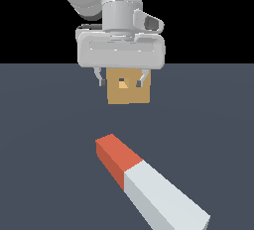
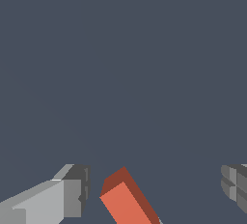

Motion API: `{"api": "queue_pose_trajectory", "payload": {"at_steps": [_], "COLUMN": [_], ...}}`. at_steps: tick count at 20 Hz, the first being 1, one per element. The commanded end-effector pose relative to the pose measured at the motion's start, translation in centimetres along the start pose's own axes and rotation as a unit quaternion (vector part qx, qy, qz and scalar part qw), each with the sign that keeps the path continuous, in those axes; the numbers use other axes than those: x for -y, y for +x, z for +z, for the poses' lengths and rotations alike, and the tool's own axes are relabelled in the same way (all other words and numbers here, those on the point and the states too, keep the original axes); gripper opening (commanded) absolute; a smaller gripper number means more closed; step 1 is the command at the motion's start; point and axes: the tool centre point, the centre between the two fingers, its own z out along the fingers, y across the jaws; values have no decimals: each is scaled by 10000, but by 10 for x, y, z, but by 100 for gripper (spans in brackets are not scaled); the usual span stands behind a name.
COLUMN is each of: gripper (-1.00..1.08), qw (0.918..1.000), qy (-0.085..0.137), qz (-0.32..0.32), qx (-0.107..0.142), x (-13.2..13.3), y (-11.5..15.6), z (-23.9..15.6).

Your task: Insert the peg into the horizontal hole in a box.

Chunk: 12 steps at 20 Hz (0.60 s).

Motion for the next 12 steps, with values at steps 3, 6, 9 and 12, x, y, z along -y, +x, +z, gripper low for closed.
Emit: {"api": "queue_pose_trajectory", "payload": {"at_steps": [3, 6, 9, 12], "gripper": [100, 100, 100, 100], "qw": [10000, 10000, 9999, 9997], "qy": [-1, -3, -7, -13], "qz": [-8, -54, -137, -259], "qx": [0, 1, 3, 7], "x": [0, 0, 1, 2], "y": [-1, -4, -10, -18], "z": [0, 1, 3, 6]}}
